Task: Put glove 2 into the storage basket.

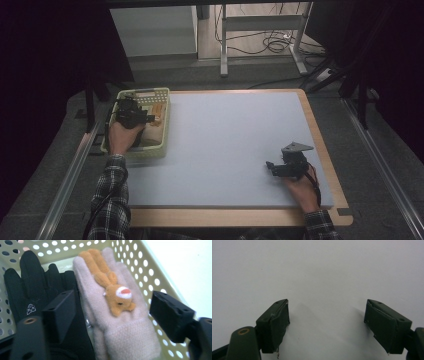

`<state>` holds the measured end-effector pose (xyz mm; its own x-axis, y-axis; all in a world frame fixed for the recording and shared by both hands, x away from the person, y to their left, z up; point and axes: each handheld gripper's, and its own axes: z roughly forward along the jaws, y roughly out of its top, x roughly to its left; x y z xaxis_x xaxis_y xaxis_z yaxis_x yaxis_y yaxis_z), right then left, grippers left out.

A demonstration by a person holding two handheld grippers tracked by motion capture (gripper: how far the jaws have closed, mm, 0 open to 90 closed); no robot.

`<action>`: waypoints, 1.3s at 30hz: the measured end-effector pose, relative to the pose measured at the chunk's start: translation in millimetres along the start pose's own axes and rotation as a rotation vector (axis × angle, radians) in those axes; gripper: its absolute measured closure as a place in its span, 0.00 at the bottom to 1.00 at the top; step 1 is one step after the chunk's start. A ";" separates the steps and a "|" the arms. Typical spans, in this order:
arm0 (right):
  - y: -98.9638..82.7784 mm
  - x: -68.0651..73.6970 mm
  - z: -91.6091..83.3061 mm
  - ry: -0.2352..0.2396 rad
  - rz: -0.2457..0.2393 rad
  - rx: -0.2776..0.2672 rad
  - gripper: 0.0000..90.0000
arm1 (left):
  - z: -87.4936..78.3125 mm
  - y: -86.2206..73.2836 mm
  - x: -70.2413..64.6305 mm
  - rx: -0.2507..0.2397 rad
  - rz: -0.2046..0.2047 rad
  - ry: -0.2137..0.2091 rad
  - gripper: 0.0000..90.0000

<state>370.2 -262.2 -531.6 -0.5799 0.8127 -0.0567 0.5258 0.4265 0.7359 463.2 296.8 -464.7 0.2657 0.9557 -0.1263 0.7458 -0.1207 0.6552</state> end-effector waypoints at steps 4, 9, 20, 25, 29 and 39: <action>0.0 0.0 0.0 0.000 -0.001 0.000 0.22 | -4.6 -4.0 1.0 -0.021 0.007 0.003 0.15; 0.0 0.0 -0.1 -0.001 -0.001 0.000 0.22 | -9.7 -9.2 1.7 -0.041 0.018 0.001 0.09; 0.0 0.2 -0.3 -0.002 -0.002 0.002 0.22 | -20.3 -21.5 1.0 -0.062 0.043 -0.021 0.03; 0.0 0.3 -0.4 -0.003 -0.002 0.003 0.22 | -24.6 -26.7 -0.2 -0.055 0.067 -0.005 0.01; 0.0 0.3 -0.3 -0.004 -0.003 0.002 0.21 | -30.3 -30.4 -1.3 -0.072 0.075 -0.017 0.01; 0.0 0.3 -0.3 -0.005 -0.003 0.002 0.21 | -40.5 -36.7 -10.4 -0.099 0.115 -0.031 0.00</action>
<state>369.8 -262.1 -531.4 -0.5787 0.8132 -0.0624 0.5253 0.4302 0.7342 408.3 302.2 -457.2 0.3655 0.9283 -0.0679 0.6459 -0.2004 0.7367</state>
